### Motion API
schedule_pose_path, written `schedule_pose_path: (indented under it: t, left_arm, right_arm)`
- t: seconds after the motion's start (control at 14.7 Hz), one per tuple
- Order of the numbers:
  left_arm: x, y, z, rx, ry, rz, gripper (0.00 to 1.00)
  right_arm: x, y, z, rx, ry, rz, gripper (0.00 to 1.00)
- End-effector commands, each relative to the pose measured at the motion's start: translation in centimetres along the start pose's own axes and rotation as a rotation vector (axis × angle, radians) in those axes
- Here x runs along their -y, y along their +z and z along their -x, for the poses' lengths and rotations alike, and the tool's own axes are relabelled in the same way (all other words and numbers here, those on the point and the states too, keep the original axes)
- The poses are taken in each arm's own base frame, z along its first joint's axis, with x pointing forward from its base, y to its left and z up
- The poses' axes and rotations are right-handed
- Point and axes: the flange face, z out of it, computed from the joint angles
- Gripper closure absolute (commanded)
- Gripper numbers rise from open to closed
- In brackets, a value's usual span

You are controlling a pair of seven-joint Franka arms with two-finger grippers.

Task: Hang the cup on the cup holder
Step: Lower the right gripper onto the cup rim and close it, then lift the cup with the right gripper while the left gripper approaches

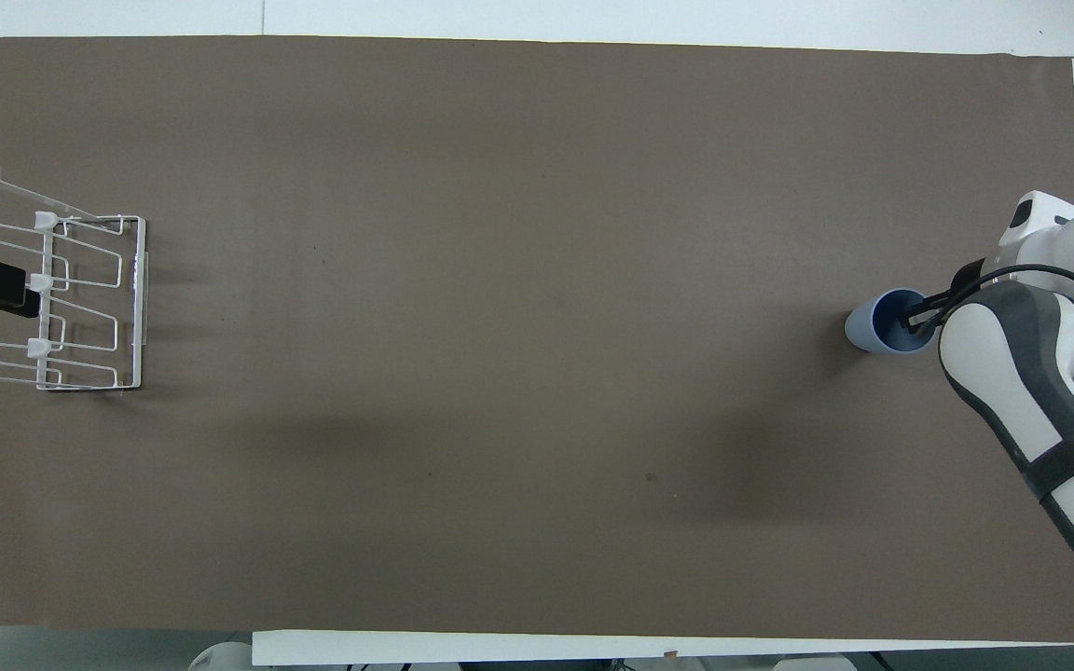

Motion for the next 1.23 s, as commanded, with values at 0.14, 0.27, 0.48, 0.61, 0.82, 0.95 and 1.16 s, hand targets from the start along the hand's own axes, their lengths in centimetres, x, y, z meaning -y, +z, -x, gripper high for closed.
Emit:
schedule_pose_path:
  t: [0.14, 0.27, 0.48, 0.61, 0.82, 0.95, 1.16]
  left_arm:
    - [0.1, 0.0, 0.7, -0.020, -0.140, 0.010, 0.00]
    - [-0.8, -0.2, 0.6, -0.028, -0.309, 0.030, 0.00]
    - [-2.0, -0.7, 0.0, -0.029, -0.568, 0.124, 0.00]
    - [-3.4, -1.9, 0.1, -0.012, -0.664, 0.172, 0.00]
    - [-7.0, -3.2, 0.2, 0.065, -0.826, 0.234, 0.00]
    - [-9.5, -3.5, 0.2, 0.112, -1.021, 0.284, 0.00]
    - [-13.2, -3.4, 0.8, 0.142, -1.199, 0.294, 0.00]
  right_arm:
    - [-0.4, -1.2, 0.1, 0.000, -0.062, -0.021, 1.00]
    - [0.4, -5.5, -1.5, 0.025, -0.052, -0.091, 1.00]
    - [6.8, -8.7, -3.7, -0.028, 0.093, -0.388, 1.00]
    - [12.1, -9.8, -4.8, -0.011, 0.165, -0.555, 1.00]
    - [18.5, -11.3, -6.5, -0.014, 0.277, -0.847, 1.00]
    - [22.9, -12.6, -7.7, -0.004, 0.348, -0.957, 1.00]
    - [28.4, -13.9, -9.5, -0.046, 0.464, -1.056, 1.00]
